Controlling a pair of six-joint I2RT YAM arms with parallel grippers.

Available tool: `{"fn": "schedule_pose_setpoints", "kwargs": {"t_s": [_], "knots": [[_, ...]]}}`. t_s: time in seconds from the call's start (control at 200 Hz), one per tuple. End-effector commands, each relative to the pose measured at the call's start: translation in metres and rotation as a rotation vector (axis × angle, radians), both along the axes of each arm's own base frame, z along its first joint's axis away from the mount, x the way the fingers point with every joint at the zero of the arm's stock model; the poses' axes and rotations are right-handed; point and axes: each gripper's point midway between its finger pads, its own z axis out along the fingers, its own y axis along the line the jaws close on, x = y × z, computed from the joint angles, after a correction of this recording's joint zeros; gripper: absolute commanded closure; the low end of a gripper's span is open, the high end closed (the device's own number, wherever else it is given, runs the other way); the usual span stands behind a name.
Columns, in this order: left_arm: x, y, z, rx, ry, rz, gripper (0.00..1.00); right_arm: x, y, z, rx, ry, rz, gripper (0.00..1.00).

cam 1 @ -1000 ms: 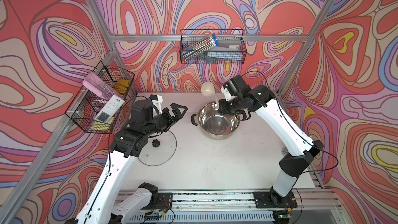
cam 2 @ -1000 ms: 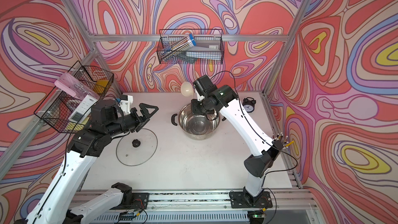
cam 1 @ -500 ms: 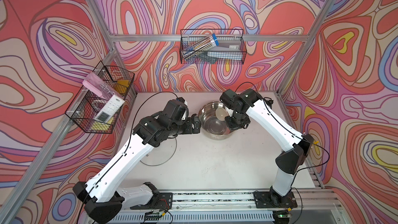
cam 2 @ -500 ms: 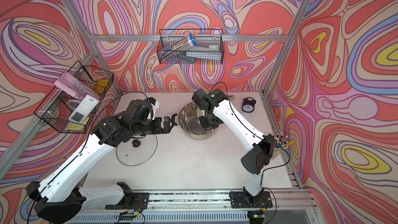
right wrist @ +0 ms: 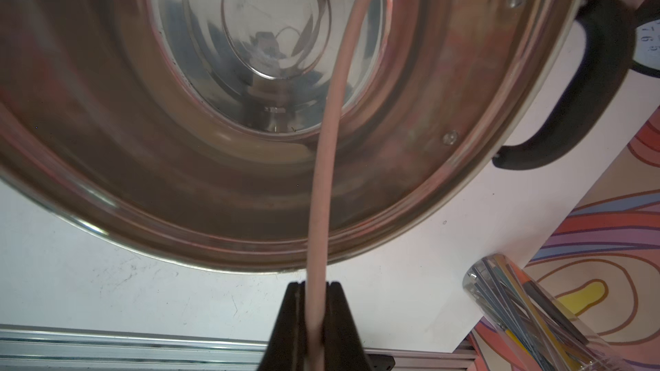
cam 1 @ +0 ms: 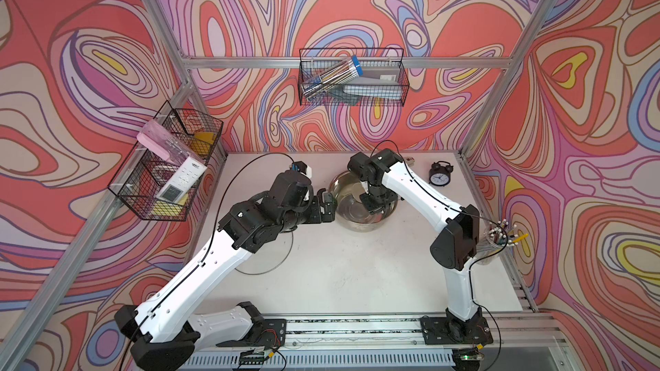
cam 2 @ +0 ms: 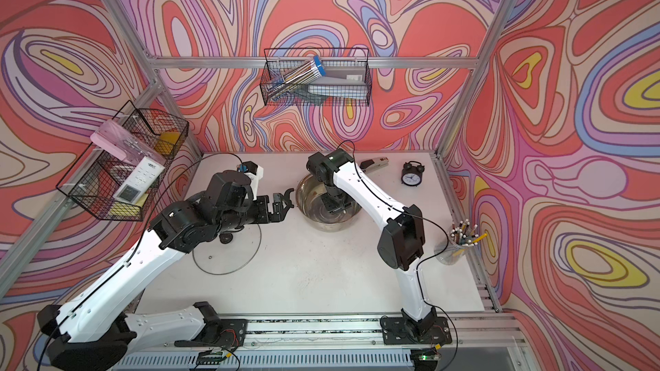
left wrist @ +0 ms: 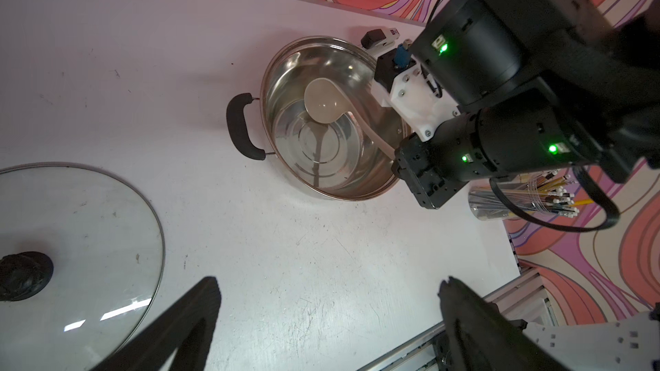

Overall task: Stir the soup with a spoon
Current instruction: Stir the soup in the pan with a stick.

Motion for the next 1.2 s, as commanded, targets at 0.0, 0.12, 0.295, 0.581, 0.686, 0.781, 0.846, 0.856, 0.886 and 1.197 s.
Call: {"fn": "schedule_pose_setpoints", "kwargs": {"t_s": [0.0,0.12,0.295,0.581,0.686,0.781,0.846,0.856,0.886,1.197], "knots": [[-0.003,0.010,0.005,-0.019,-0.037,0.035,0.01,0.002,0.018,0.006,0.043,-0.026,0.035,1.00],[-0.007,0.015,0.002,-0.017,-0.033,0.049,0.01,-0.010,0.035,0.006,0.072,-0.011,0.072,1.00],[-0.007,0.018,0.000,-0.015,-0.033,0.060,0.01,-0.032,0.047,0.009,0.074,-0.008,0.094,1.00],[-0.002,0.006,-0.005,-0.021,-0.018,0.031,0.01,-0.067,0.029,0.016,0.076,0.020,0.046,1.00],[0.000,0.003,-0.006,-0.030,-0.022,0.027,0.01,-0.079,0.017,0.019,0.069,0.028,0.027,1.00],[0.002,0.000,-0.006,-0.038,-0.026,0.024,0.01,-0.089,0.005,0.019,0.048,0.034,0.009,1.00],[0.003,-0.002,-0.006,-0.041,-0.026,0.022,0.01,-0.092,-0.004,0.019,0.022,0.028,-0.001,1.00],[0.003,-0.002,-0.006,-0.042,-0.027,0.022,0.01,-0.092,-0.005,0.019,0.018,0.027,-0.003,1.00],[0.004,-0.003,-0.006,-0.044,-0.028,0.021,0.01,-0.093,-0.009,0.020,0.007,0.021,-0.006,1.00],[0.005,-0.007,-0.005,-0.054,-0.031,0.005,0.01,-0.077,-0.037,0.024,-0.069,-0.028,-0.060,1.00]]}}
